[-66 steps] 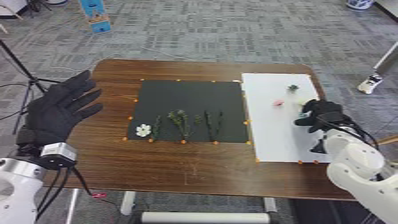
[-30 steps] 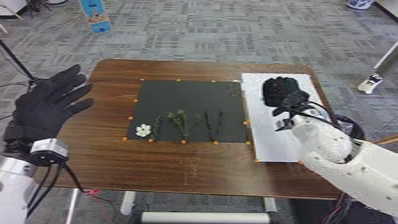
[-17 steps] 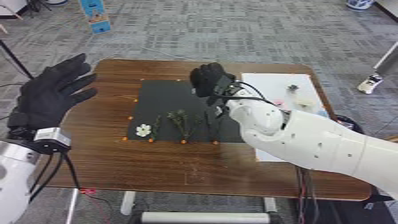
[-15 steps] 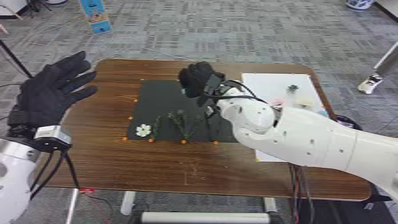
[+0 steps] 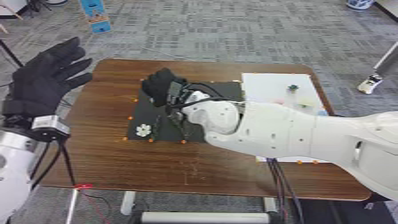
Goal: Arrange flowers
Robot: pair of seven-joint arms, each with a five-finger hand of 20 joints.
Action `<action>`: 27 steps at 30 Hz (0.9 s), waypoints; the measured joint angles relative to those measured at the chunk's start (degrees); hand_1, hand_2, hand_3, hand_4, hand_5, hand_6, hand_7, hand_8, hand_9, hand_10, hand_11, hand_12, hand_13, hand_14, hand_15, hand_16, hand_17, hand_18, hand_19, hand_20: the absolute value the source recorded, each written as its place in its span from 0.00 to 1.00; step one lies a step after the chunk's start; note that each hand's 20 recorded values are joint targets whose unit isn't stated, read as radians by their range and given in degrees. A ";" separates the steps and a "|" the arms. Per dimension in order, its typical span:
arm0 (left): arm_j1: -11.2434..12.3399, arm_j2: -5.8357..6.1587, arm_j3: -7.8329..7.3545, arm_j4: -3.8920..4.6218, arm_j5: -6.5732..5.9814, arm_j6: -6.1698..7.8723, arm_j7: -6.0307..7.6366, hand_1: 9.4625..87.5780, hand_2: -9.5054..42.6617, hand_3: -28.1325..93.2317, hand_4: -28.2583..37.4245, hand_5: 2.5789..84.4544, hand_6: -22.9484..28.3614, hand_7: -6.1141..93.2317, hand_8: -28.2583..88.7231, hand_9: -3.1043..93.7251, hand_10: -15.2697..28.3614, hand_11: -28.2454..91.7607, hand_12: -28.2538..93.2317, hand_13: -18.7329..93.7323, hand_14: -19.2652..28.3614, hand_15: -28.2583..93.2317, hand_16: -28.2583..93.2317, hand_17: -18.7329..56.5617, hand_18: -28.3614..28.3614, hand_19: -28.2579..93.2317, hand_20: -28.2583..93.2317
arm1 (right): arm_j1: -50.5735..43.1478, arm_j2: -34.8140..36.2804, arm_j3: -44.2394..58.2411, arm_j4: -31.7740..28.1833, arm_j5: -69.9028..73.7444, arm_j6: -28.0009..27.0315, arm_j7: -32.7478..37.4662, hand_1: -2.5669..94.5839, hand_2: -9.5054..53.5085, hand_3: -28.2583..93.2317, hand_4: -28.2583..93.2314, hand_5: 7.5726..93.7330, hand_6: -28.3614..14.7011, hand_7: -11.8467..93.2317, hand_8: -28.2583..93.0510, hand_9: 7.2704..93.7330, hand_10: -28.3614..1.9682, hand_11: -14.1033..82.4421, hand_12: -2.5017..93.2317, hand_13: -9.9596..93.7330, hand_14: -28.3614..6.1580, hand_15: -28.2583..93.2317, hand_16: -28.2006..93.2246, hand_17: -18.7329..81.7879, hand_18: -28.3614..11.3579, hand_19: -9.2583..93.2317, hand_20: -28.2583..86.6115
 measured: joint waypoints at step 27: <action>-7.80 2.54 5.71 2.09 0.02 -2.95 -0.10 0.14 0.08 0.81 0.00 0.33 0.49 0.22 0.17 0.30 0.61 0.36 0.36 0.36 0.69 0.40 0.26 0.10 0.90 0.58 0.30 | 1.09 -8.58 -4.90 8.68 0.56 3.54 4.84 0.59 0.00 0.87 0.00 0.78 0.78 0.51 0.23 0.92 0.83 0.29 0.53 0.82 0.71 0.95 0.58 0.60 0.21 1.00 0.76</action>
